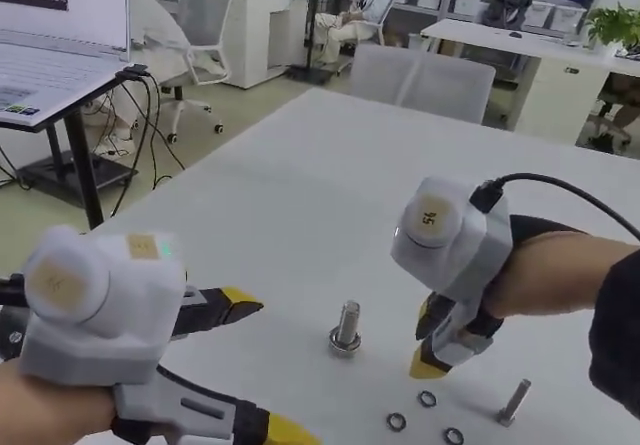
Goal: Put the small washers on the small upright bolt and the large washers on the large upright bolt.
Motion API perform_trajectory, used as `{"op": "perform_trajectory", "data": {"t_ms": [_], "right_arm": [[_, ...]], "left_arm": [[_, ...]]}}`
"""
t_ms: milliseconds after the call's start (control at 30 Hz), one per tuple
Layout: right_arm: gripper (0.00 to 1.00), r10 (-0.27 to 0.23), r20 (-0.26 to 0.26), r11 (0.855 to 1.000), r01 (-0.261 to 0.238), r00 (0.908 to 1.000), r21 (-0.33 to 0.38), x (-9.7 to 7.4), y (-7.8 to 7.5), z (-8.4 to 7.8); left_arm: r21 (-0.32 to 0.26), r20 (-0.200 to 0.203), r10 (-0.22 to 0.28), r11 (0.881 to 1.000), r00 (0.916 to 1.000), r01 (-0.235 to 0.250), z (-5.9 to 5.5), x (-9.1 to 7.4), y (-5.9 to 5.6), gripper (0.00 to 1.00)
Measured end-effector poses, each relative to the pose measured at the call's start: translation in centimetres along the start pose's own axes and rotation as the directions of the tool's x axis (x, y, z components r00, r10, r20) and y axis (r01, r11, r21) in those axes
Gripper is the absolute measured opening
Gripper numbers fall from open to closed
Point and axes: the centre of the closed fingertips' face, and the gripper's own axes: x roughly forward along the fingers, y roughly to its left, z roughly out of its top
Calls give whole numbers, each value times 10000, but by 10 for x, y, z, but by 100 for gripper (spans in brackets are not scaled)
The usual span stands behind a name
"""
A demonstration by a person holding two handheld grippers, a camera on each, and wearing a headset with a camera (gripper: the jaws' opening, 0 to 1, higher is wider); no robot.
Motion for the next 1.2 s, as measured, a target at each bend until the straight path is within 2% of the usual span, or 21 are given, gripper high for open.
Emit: {"op": "perform_trajectory", "data": {"t_ms": [167,500,867,1200], "right_arm": [[27,165,92,9998,-166,9998,141,1,15,-6],[27,347,89,9988,-350,9994,351,2,39,-15],[27,858,308,9946,-875,9958,566,9,70,-15],[25,1301,297,9910,-1310,9911,281,27,93,-7]], "left_arm": [[90,-68,-185,9998,9998,185,1,2,-6,88],[215,-43,-329,9992,9994,330,3,1,-11,88],[297,-202,-619,9976,9979,625,-1,0,-23,88],[351,-242,-776,9963,9967,784,-1,0,-31,87]]}}
